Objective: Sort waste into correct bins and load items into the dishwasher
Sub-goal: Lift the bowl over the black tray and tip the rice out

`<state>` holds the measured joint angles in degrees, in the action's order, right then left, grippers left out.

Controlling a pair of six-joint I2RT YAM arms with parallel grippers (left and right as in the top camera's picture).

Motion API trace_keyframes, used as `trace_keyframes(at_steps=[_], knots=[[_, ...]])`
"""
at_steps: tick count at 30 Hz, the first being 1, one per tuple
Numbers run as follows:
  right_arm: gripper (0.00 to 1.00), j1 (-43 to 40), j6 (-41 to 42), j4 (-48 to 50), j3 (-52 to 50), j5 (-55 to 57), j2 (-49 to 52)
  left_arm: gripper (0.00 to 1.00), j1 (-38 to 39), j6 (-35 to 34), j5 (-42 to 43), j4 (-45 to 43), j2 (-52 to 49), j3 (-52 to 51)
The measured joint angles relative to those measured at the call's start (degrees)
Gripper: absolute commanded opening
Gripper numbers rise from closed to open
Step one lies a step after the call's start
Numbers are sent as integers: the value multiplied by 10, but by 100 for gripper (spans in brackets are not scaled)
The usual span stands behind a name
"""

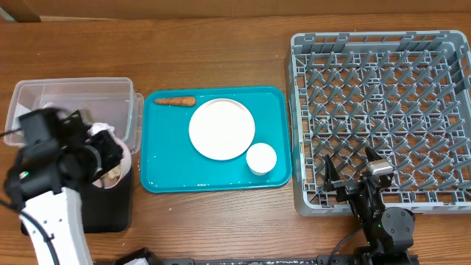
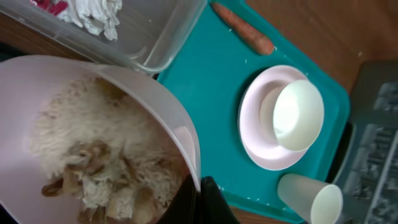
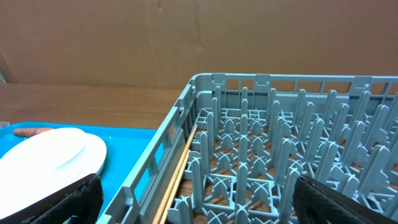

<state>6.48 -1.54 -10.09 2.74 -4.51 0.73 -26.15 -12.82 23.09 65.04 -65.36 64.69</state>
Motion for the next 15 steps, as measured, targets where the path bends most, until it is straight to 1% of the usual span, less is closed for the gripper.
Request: trace_keyframes(at_steps=[7, 10, 15], knots=[[100, 0, 0, 0, 0, 0, 0, 4, -203, 115, 181, -31, 0, -110], [100, 0, 0, 0, 0, 0, 0, 4, -302, 165, 260, -50, 0, -168], [100, 0, 0, 0, 0, 0, 0, 4, -430, 237, 361, -57, -3, -234]])
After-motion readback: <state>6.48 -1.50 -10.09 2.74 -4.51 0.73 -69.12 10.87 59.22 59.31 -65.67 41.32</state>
